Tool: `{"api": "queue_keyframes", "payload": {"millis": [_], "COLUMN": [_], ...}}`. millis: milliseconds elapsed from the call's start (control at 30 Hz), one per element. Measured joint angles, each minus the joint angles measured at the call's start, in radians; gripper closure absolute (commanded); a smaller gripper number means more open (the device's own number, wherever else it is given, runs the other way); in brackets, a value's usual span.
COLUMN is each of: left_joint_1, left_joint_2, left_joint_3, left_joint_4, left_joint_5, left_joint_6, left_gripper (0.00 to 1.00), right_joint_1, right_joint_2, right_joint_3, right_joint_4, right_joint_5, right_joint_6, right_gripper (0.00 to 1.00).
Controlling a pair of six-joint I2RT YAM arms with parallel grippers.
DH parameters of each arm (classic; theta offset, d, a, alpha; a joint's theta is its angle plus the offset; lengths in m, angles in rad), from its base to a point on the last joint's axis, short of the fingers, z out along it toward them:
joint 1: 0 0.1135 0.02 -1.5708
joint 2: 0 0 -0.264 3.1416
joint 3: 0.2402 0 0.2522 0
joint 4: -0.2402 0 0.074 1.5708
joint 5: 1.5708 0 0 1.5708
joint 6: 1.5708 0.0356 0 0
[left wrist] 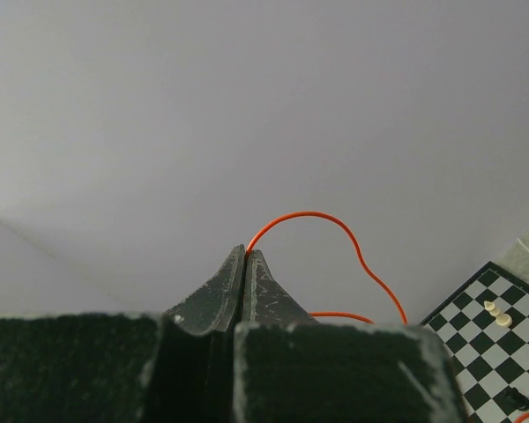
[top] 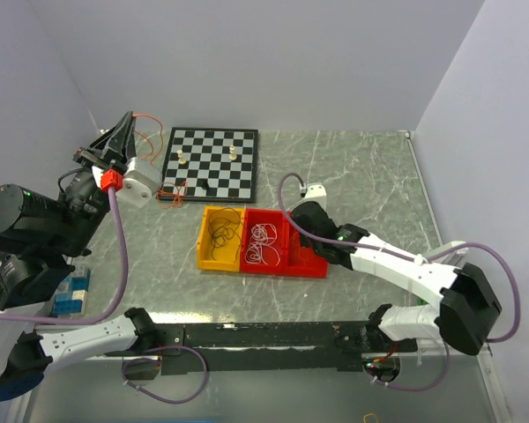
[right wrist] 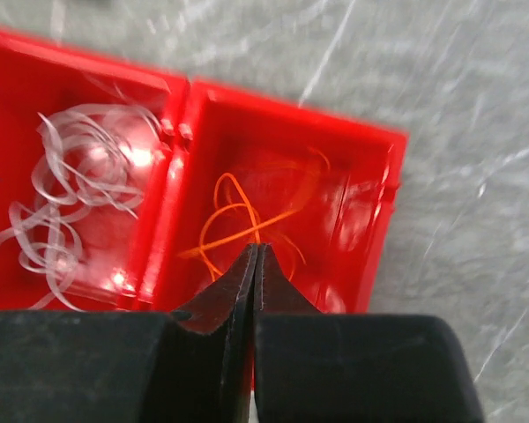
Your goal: Untangle the cables
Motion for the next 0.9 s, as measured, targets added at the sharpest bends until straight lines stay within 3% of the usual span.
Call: {"api": "queue_keyframes", "payload": {"millis": [33, 200, 300, 567, 700, 900], "left_joint_1": [0.0, 0.0, 0.0, 0.0, 0.0, 0.0], "left_joint_2": [0.0, 0.0, 0.0, 0.016, 0.045, 0.09], "left_joint_3": [0.0, 0.003, 0.012, 0.018, 0.018, 0.017], "left_joint_4": [-0.003, -0.053, -0.108, -0.221, -0.251, -0.271], "left_joint_5": [0.004, 0.049, 0.103, 0.263, 0.351, 0.441], "left_joint_6": [-0.002, -0.05, -0.106, -0.245, -0.288, -0.328], "left_gripper": [0.99, 0.99, 0.99, 0.99, 0.99, 0.99], "right_joint_1": [0.0, 0.0, 0.0, 0.0, 0.005, 0.043], "right_joint_2": [0.014, 0.014, -0.071, -0.387, -0.428, -0.417], "right_joint_3": [-0.006, -0.021, -0.035, -0.056, -0.038, 0.044], "right_joint_4": [-0.001, -0.002, 0.03, 0.135, 0.161, 0.237], "right_joint_5": [-0.005, -0.063, -0.128, -0.331, -0.468, -0.664], "right_joint_6": [0.006, 0.046, 0.053, 0.025, -0.01, -0.037], "right_gripper": [1.0, 0.54, 0.42, 0.3, 0.27, 0.15]}}
